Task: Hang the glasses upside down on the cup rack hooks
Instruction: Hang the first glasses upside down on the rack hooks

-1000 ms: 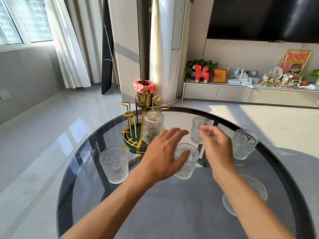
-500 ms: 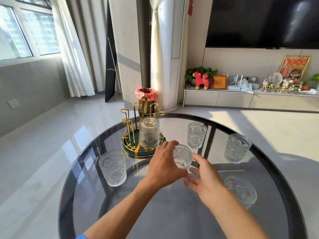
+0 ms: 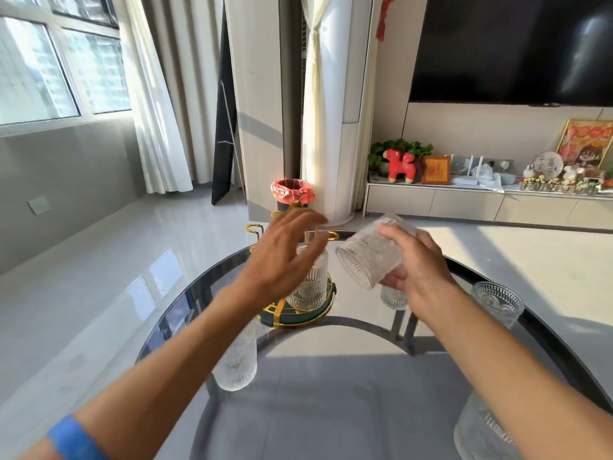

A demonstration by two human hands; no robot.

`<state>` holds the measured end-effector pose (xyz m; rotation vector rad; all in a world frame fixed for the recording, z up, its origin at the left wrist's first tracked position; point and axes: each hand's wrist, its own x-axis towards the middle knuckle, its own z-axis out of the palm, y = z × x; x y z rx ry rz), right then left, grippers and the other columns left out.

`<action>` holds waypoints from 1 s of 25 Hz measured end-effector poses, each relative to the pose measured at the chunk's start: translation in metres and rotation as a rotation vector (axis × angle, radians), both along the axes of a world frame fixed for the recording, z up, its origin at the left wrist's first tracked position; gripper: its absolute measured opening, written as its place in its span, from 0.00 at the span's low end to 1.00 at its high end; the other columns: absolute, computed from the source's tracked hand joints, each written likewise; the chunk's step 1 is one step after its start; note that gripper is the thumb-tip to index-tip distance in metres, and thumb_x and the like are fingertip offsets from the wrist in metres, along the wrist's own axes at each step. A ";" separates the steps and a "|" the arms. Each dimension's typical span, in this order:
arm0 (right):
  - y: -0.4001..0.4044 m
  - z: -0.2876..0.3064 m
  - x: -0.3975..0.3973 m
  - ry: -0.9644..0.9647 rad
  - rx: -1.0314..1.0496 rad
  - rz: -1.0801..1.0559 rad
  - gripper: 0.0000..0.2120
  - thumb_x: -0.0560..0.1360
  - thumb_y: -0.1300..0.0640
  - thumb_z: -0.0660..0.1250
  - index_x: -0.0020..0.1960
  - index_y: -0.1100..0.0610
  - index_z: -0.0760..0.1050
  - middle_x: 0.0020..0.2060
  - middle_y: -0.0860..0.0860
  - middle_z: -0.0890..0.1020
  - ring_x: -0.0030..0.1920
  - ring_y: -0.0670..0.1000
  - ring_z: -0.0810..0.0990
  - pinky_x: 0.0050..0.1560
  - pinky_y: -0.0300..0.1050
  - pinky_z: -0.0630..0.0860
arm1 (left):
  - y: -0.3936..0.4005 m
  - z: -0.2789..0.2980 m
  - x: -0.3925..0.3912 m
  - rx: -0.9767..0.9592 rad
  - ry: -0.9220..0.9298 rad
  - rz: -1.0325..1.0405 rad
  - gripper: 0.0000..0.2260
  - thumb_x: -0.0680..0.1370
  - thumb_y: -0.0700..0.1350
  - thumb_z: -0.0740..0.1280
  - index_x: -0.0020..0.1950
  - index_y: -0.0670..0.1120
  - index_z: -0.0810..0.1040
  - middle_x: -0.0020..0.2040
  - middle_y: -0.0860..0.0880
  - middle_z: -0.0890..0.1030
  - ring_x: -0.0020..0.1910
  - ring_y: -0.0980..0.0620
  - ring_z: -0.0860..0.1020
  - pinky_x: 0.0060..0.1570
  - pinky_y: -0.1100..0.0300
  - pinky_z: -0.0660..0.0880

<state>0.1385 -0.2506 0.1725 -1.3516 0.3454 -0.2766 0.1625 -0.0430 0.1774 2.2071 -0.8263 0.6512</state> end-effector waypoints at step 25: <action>0.008 -0.047 0.100 -0.209 -1.066 0.348 0.25 0.68 0.52 0.76 0.63 0.44 0.73 0.65 0.51 0.74 0.62 0.54 0.73 0.60 0.54 0.73 | 0.039 -0.007 0.093 0.277 0.342 -0.093 0.31 0.78 0.64 0.47 0.78 0.53 0.60 0.80 0.54 0.57 0.77 0.58 0.52 0.76 0.50 0.48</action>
